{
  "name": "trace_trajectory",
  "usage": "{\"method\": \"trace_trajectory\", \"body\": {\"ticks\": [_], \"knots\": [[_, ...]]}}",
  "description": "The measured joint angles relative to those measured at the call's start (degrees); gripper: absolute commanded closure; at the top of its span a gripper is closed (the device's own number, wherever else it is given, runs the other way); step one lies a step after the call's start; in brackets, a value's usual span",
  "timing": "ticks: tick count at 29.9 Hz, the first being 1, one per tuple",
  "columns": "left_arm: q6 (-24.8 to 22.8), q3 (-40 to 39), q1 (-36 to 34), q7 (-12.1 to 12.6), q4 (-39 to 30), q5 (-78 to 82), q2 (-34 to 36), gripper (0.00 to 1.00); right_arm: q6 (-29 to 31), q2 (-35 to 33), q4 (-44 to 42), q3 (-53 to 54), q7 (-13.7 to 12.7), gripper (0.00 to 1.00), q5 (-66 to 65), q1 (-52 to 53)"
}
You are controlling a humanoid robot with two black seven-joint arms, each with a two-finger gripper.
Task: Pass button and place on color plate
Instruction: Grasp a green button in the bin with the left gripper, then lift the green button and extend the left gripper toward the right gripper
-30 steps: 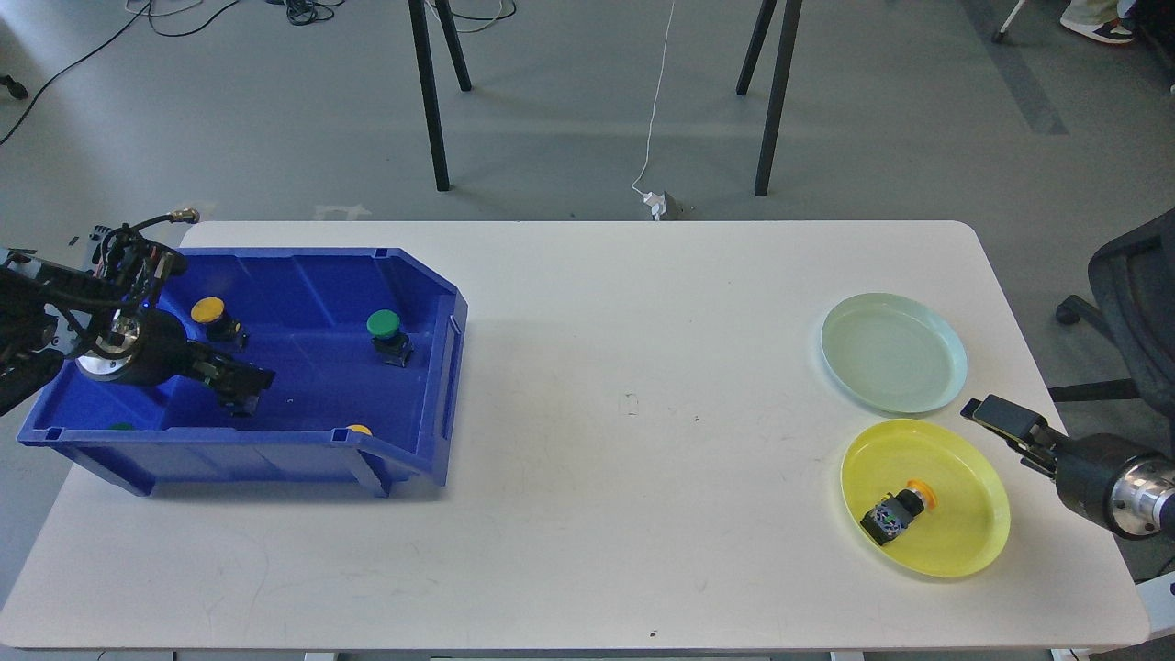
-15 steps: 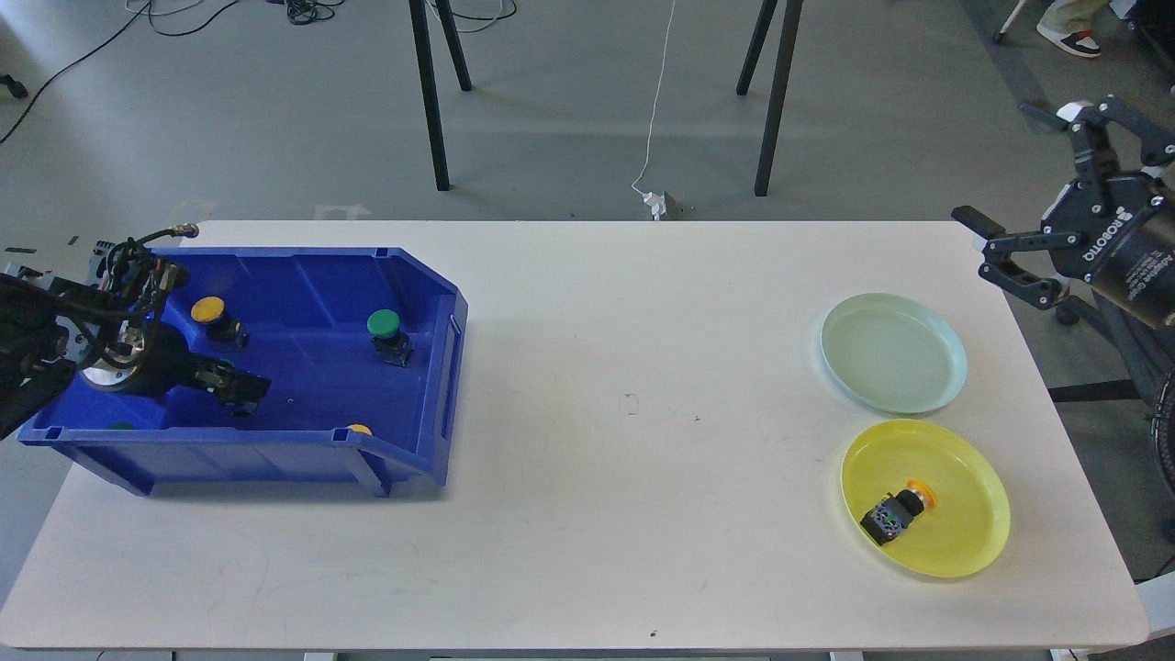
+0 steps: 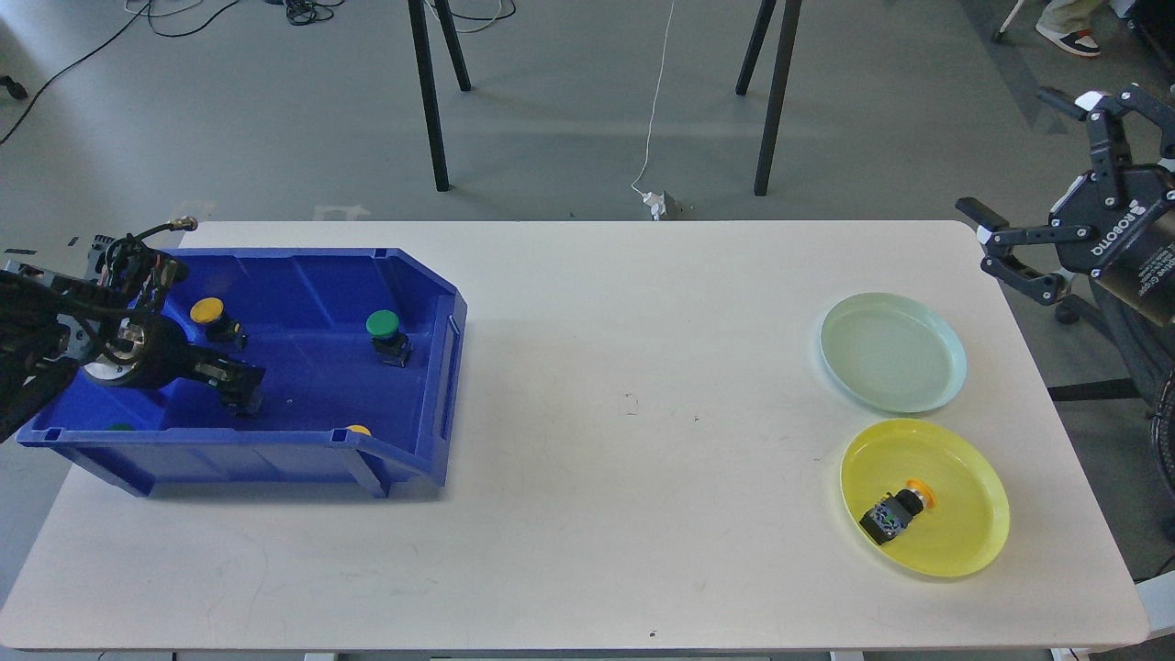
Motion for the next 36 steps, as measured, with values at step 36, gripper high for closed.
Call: {"method": "trace_trajectory", "body": {"ticks": [36], "knots": [[-2.52, -18.81, -6.61, 0.01, -34.68, -52.98, 5.35, 0.94, 3.38, 7.30, -0.93, -8.39, 0.15, 0.00, -2.61, 5.77]]}}
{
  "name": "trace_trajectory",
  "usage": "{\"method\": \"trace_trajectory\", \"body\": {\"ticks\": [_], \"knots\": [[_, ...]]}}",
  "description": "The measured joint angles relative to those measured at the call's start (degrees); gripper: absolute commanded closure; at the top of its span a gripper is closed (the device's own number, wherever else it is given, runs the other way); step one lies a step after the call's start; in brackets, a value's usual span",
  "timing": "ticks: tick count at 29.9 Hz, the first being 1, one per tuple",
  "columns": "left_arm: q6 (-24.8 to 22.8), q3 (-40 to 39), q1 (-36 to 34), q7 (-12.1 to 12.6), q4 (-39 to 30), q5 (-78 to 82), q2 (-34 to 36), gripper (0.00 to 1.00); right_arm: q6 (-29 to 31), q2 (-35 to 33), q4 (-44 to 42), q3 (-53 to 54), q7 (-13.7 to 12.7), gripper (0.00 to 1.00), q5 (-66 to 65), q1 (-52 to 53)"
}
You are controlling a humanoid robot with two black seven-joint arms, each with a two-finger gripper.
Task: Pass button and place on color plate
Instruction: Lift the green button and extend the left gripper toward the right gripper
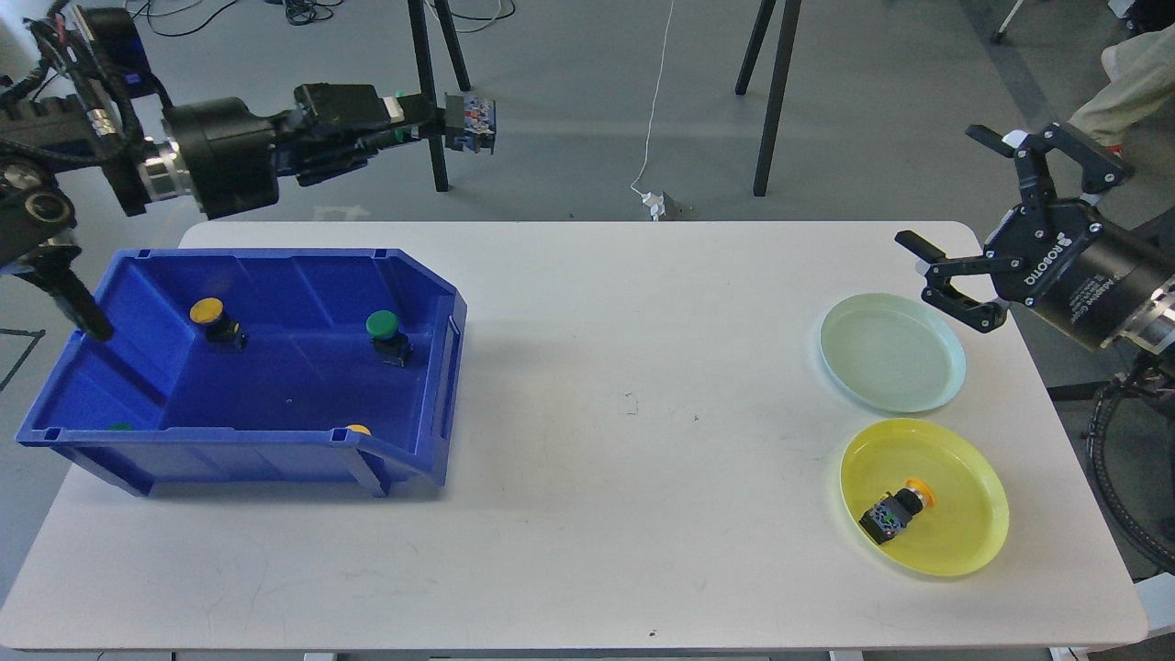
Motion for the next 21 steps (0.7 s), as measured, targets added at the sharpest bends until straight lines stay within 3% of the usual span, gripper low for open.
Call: {"method": "trace_trajectory", "body": {"ticks": [4, 10, 21], "knots": [[0.00, -0.14, 2.72, 0.00, 6.08, -1.43, -8.63, 0.94, 0.77, 2.65, -1.36, -10.78, 0.30, 0.00, -1.74, 10.44], [0.00, -1.19, 3.78, 0.00, 9.01, -2.20, -10.52, 0.94, -1.05, 11.98, -10.32, -28.08, 0.94, 0.00, -4.93, 28.73], [0.00, -1.34, 3.81, 0.00, 9.08, -2.33, -10.59, 0.94, -1.47, 28.67, -25.21, -31.71, 1.01, 0.00, -6.93, 35.33]]}}
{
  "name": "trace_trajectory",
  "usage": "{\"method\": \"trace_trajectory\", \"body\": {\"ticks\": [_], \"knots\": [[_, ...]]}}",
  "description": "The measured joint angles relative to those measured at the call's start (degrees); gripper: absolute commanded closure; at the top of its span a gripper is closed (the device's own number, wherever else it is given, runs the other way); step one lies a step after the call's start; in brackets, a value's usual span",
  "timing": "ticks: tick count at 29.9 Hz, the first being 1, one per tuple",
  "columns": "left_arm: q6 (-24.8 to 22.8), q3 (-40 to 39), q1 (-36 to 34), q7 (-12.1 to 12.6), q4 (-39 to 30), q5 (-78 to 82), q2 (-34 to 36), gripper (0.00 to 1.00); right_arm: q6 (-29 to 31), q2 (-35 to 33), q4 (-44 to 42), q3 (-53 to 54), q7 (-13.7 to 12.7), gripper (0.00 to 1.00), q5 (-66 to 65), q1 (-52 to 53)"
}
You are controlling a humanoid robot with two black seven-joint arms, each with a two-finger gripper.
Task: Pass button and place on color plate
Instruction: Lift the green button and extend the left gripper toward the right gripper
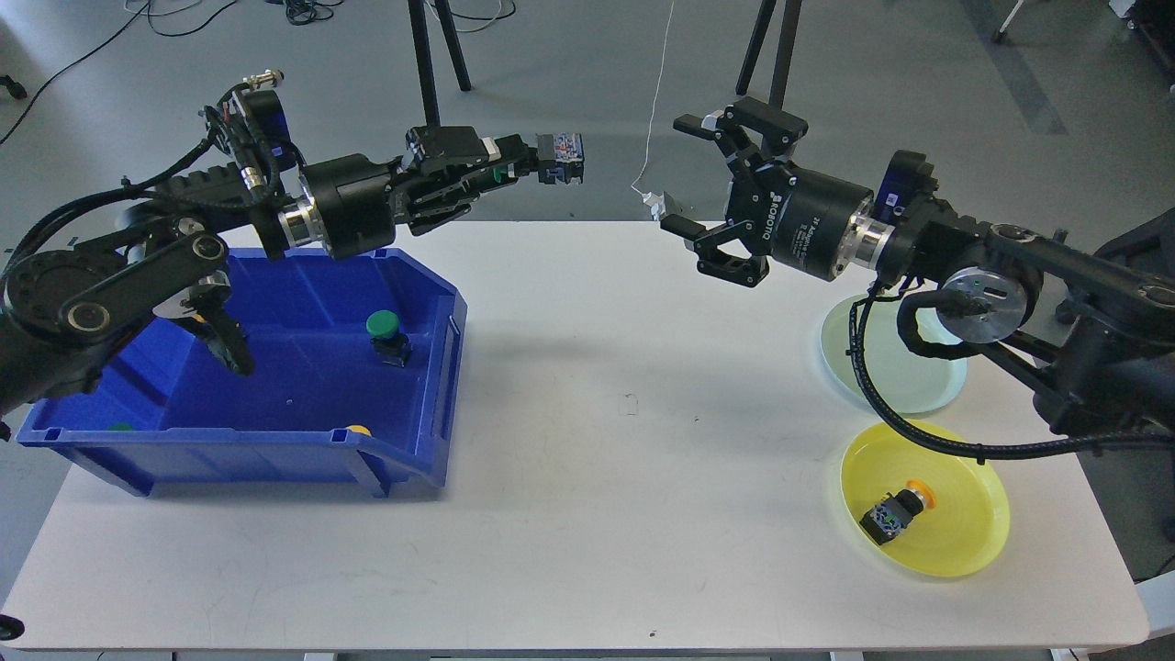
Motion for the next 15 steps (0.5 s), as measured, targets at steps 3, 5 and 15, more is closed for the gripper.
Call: {"method": "trace_trajectory", "body": {"ticks": [3, 5, 15], "knots": [[0.00, 0.00, 0.00, 0.00, 0.00, 0.00, -0.04, 0.94, 0.00, 2.57, -1.60, 0.31, 0.54, 0.00, -0.12, 0.27], [0.00, 0.03, 0.00, 0.00, 0.00, 0.00, -0.07, 0.94, 0.00, 3.10, -1.87, 0.49, 0.99, 0.00, -0.12, 0.38], [0.00, 0.34, 0.00, 0.00, 0.00, 0.09, -0.16, 0.94, 0.25, 5.47, -2.53, -0.15, 1.31, 0.07, -0.30, 2.21]]}}
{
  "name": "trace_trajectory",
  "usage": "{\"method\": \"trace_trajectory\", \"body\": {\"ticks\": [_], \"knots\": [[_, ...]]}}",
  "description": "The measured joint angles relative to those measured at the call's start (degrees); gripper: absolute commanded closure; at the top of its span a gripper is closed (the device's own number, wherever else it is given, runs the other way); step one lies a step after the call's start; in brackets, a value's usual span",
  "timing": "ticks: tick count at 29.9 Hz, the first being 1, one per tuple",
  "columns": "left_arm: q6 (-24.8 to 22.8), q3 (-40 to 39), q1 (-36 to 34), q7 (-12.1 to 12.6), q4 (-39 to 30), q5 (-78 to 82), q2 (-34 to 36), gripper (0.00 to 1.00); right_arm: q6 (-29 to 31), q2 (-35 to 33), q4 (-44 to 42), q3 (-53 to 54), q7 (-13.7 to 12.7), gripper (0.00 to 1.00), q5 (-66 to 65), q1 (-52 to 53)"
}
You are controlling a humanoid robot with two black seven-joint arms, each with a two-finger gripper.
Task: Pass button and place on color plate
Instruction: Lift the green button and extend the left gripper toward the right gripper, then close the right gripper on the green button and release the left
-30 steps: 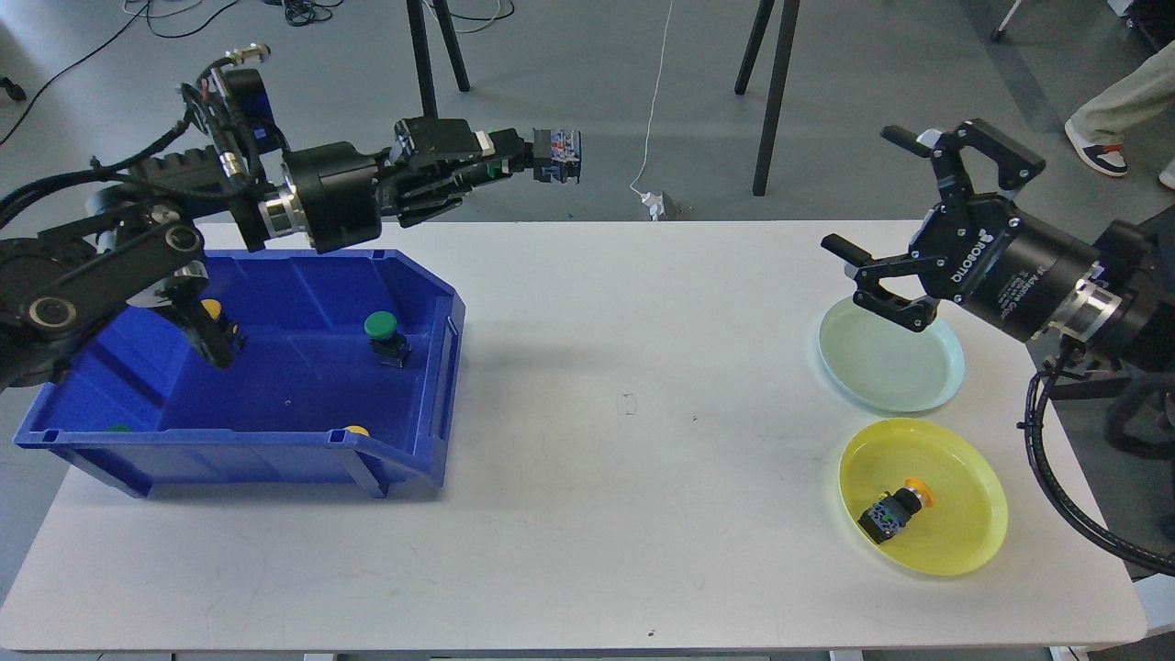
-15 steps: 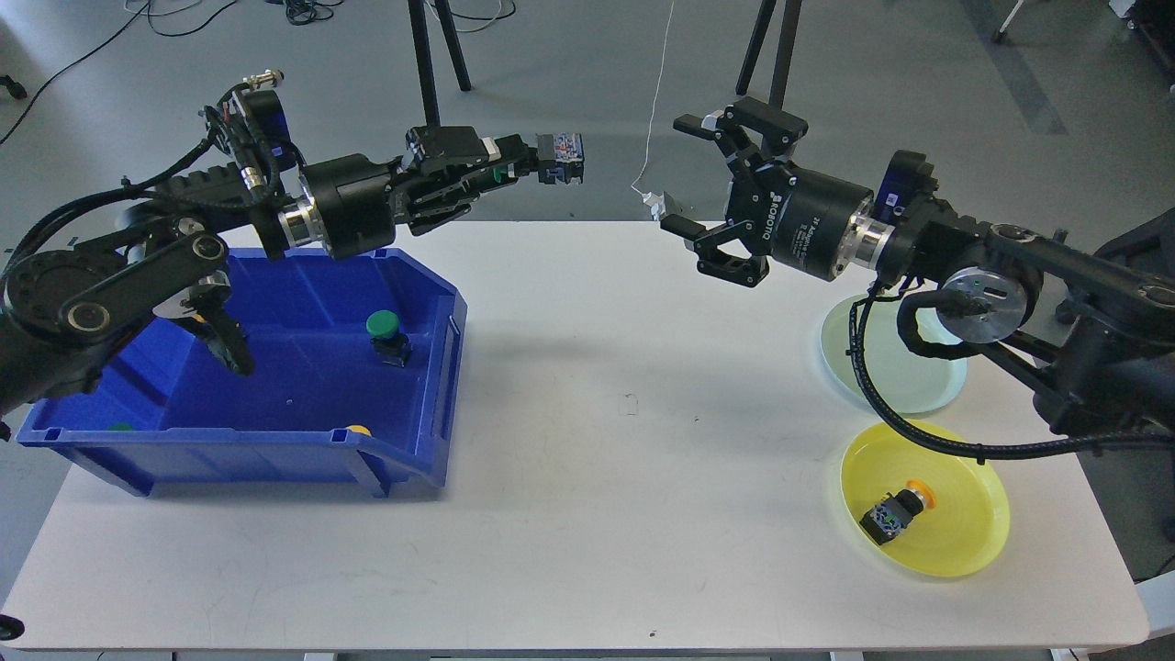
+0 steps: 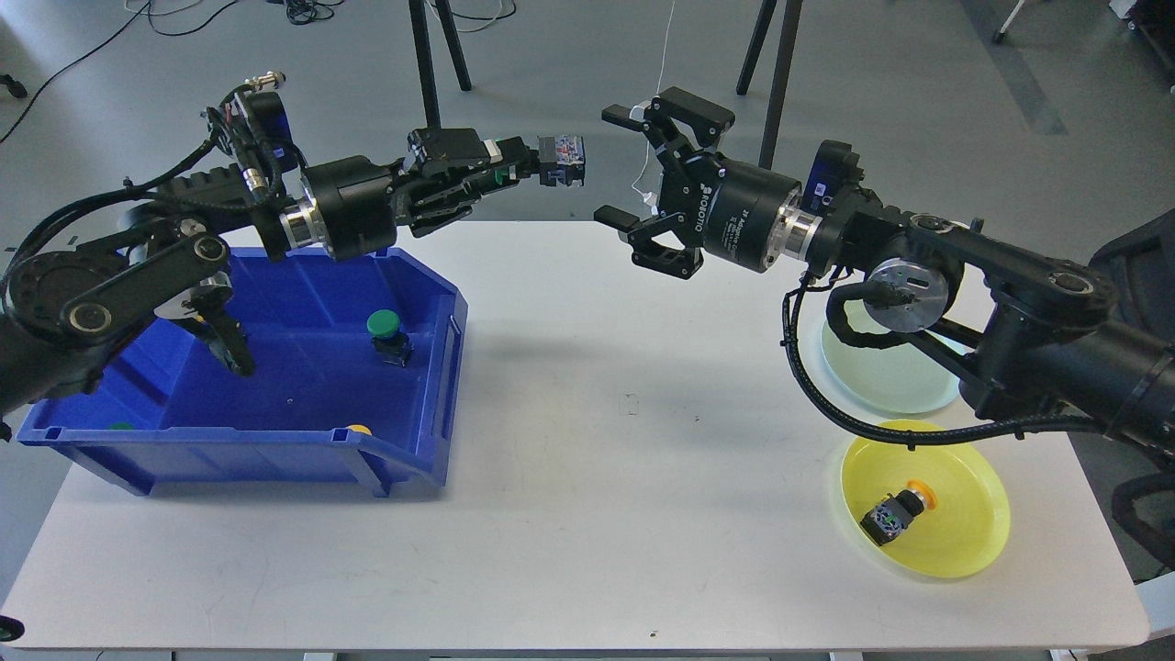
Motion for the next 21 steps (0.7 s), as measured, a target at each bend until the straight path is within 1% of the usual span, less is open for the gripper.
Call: {"method": "trace_trajectory", "body": {"ticks": [9, 16, 21], "knots": [[0.00, 0.11, 0.00, 0.00, 0.00, 0.16, -0.02, 0.94, 0.01, 2.67, -3.05, -0.09, 0.00, 0.40, -0.51, 0.71], [0.00, 0.10, 0.00, 0.00, 0.00, 0.18, -0.02, 0.93, 0.11, 4.37, -4.90, -0.10, 0.00, 0.62, -2.29, 0.71], [0.03, 0.05, 0.00, -0.02, 0.00, 0.20, -0.01, 0.92, 0.35, 4.65, -5.00, -0.10, 0.00, 0.87, -2.37, 0.67]]}}
